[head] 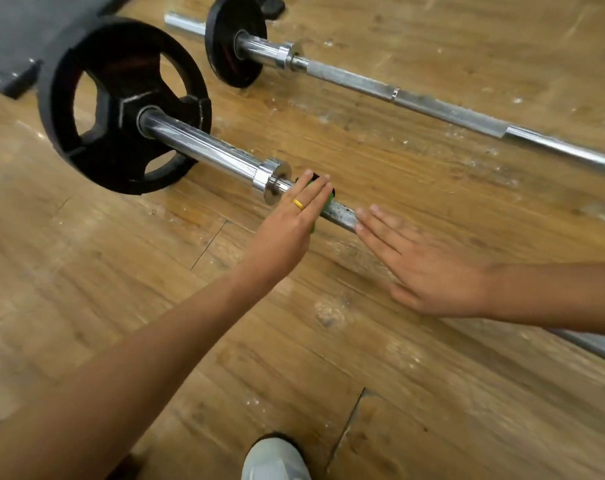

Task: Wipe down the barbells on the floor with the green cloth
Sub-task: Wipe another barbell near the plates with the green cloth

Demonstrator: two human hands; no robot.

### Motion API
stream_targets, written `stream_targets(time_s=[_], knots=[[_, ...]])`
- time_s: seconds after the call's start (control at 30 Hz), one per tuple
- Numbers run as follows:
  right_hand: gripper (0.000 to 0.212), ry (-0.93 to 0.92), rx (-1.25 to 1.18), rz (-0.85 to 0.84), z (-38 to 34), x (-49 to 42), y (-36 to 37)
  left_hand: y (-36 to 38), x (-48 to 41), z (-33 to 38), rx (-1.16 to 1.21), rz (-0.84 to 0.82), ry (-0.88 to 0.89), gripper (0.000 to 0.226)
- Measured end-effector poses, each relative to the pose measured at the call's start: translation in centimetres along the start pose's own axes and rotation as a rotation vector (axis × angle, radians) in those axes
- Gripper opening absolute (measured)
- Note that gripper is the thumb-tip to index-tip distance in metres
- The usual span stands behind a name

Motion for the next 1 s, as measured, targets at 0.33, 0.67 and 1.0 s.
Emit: stream_targets(time_s=[0.33, 0.67, 1.0], knots=[[0.074, -0.051, 0.092, 0.131, -0.3, 0.1, -0.8, -0.1, -0.7, -2.5, 0.007, -0.122, -0.206, 0.066], [0.065, -0.014, -0.117, 0.155, 1.5, -0.1, -1.0, 0.4, -0.2, -1.0, -0.061, 0.039, -0.124, 0.060], [0.074, -0.048, -0.135, 0.144, 2.6, -0.4, -1.5, 1.3, -1.1, 2.0, -0.042, 0.050, 0.059, 0.061]])
Point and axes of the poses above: each hand's wrist, its own x-axis away from the middle knuckle, its own y-axis out of the palm, z = x × y, the point moved 10 cm from there along -x, towards the middle knuckle, and after that the axes turned 6 degrees about -x, right-handed, at the moved point
